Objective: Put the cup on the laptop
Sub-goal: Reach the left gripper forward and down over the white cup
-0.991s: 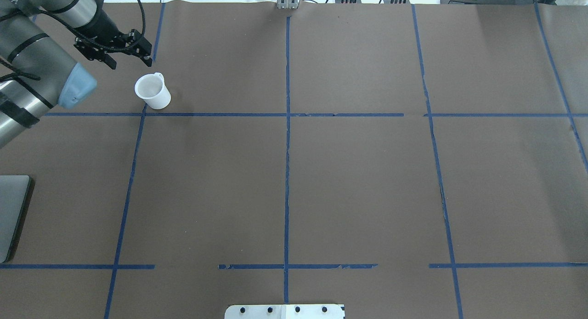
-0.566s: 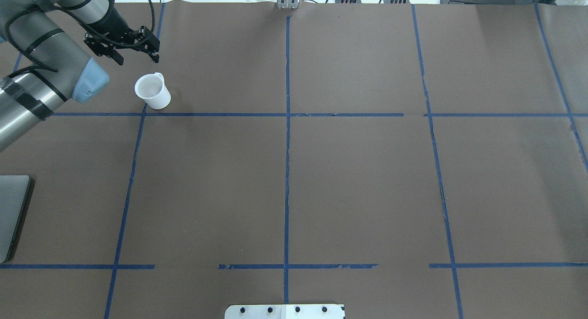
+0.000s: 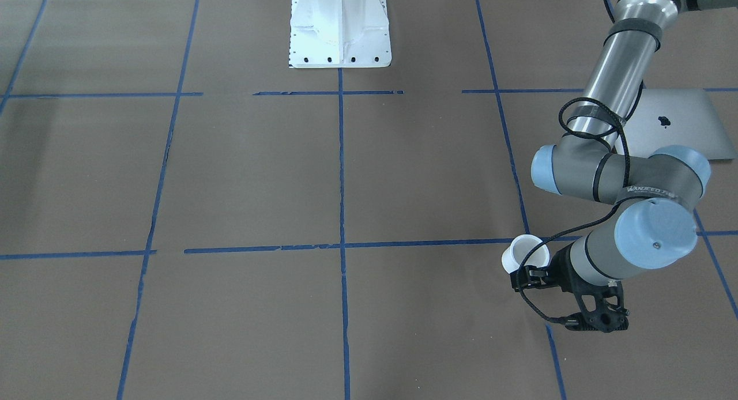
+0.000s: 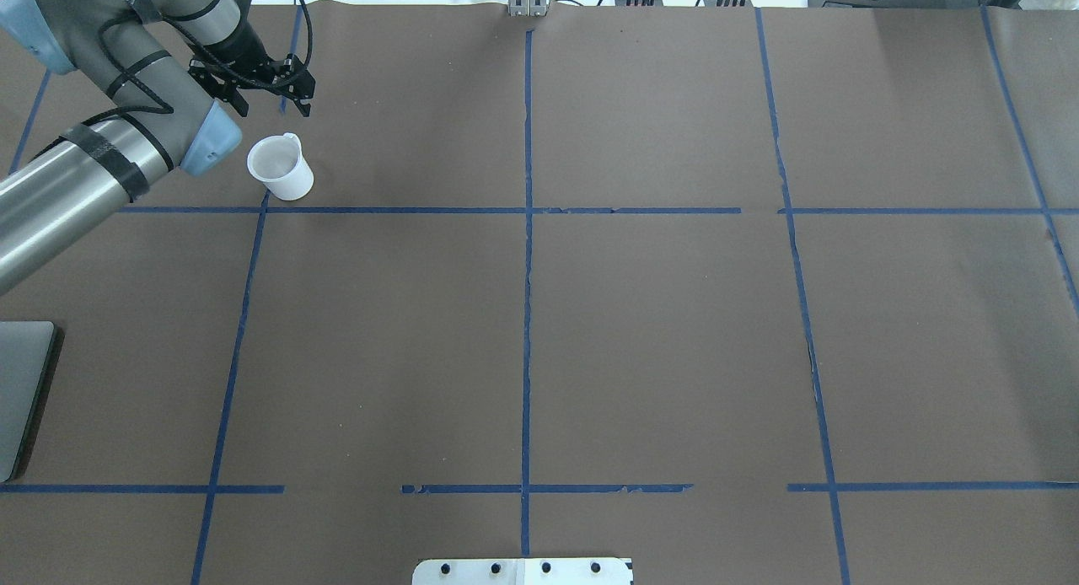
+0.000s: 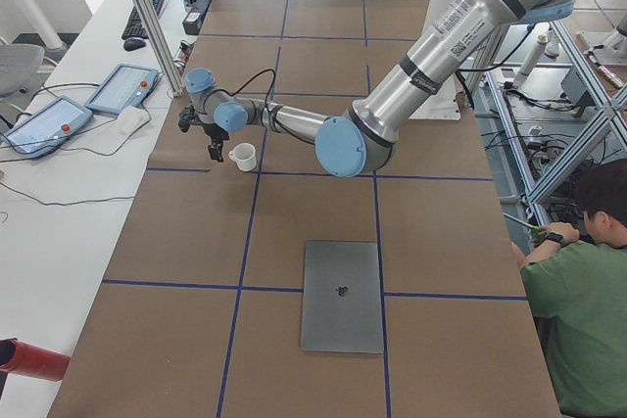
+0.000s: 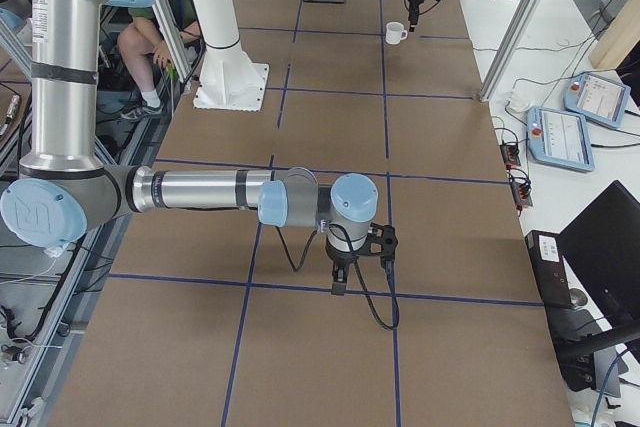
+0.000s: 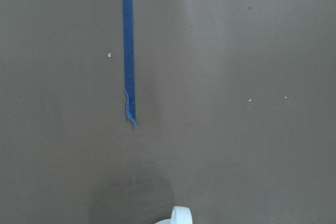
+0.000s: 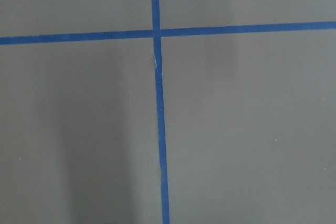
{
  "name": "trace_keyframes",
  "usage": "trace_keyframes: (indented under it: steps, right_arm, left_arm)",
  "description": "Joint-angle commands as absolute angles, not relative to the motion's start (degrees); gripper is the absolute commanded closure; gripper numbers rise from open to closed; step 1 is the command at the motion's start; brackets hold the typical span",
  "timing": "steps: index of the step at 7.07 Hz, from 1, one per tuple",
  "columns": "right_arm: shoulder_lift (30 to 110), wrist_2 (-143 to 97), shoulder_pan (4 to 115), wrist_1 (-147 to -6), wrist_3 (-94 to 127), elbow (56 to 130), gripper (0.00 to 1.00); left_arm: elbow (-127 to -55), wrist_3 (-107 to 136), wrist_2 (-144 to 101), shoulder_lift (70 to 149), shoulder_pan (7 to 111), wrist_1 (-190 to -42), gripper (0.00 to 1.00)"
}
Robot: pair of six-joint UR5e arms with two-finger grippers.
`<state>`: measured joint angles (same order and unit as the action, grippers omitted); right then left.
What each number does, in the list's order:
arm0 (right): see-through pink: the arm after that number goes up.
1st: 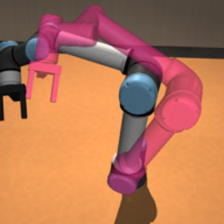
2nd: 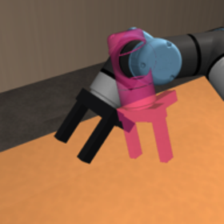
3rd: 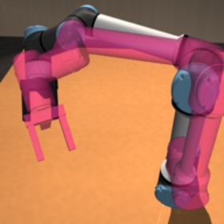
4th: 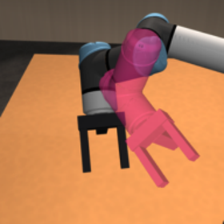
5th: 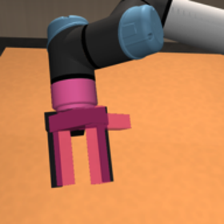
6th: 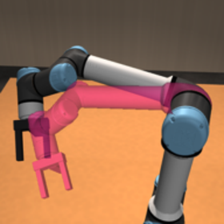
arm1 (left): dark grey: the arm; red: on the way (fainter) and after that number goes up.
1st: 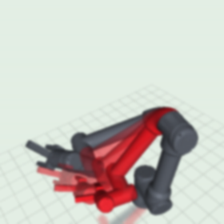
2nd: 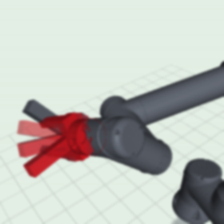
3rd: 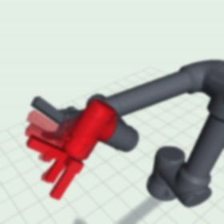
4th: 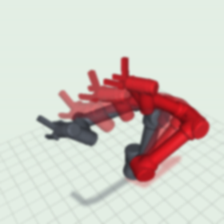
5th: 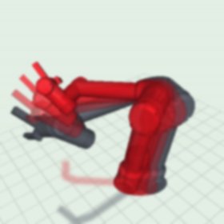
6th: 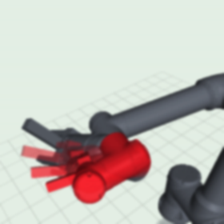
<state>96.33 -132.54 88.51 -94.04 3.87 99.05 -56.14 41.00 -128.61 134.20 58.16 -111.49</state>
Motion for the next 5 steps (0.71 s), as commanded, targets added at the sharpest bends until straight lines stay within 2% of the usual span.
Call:
trace_keyframes:
  steps: [1, 5]
  right_arm:
    - [96.3, -132.5, 88.5, -94.0, 3.9, 99.1, 0.00]
    - [96.3, -132.5, 88.5, -94.0, 3.9, 99.1, 0.00]
  left_arm:
    - [-54.5, 41.0, -128.7, 134.4, 56.9, -112.4, 0.00]
    - [-53.8, 39.3, -128.8, 134.4, 56.2, -112.4, 0.00]
